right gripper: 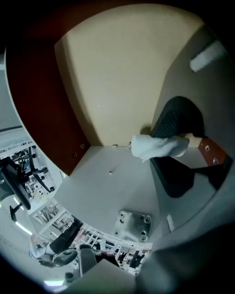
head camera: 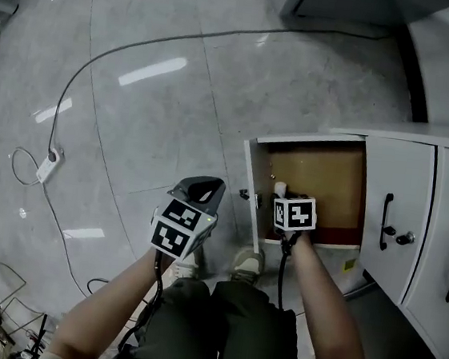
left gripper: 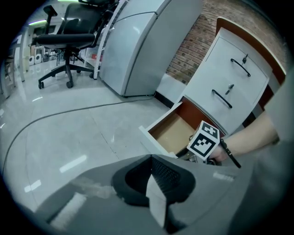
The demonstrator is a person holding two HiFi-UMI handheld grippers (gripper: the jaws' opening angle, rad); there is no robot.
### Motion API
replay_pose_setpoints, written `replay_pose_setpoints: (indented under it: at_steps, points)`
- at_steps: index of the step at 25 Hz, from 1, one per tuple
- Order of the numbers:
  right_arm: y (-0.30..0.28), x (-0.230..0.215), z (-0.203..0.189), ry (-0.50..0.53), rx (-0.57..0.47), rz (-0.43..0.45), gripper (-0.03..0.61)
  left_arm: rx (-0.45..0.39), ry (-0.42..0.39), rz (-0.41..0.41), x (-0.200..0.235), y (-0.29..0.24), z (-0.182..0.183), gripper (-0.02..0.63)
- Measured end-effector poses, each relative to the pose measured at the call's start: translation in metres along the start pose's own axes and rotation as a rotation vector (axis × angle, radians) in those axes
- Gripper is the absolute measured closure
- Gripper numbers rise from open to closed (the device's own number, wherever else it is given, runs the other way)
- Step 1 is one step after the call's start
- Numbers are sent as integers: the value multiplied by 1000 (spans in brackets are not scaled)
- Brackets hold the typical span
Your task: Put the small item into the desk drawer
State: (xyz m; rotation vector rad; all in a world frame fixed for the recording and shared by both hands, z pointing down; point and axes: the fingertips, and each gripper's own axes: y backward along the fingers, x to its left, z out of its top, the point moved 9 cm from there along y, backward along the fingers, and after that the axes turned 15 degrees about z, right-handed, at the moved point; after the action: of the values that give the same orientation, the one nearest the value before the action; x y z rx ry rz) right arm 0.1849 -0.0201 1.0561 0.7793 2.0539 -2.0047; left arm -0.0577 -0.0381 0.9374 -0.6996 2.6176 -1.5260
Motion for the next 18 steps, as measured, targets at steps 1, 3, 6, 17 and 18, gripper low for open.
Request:
replay_pose_setpoints:
  at_steps: [1, 3, 6, 17, 18]
  points:
    - [-2, -3, 0, -4, 1, -7, 448, 2, 2, -2, 3, -1, -1, 611]
    - [-6, -5, -1, -4, 5, -14, 446, 11, 12, -4, 7, -3, -4, 611]
    - [-12, -6, -2, 10, 28, -17, 433, 16, 18, 4, 12, -5, -7, 611]
    - [49, 20, 9, -20, -25, -16, 438, -30, 38, 27, 8, 52, 32, 611]
    - [61, 27, 10, -20, -35, -17, 448, -30, 35, 33, 7, 63, 37, 611]
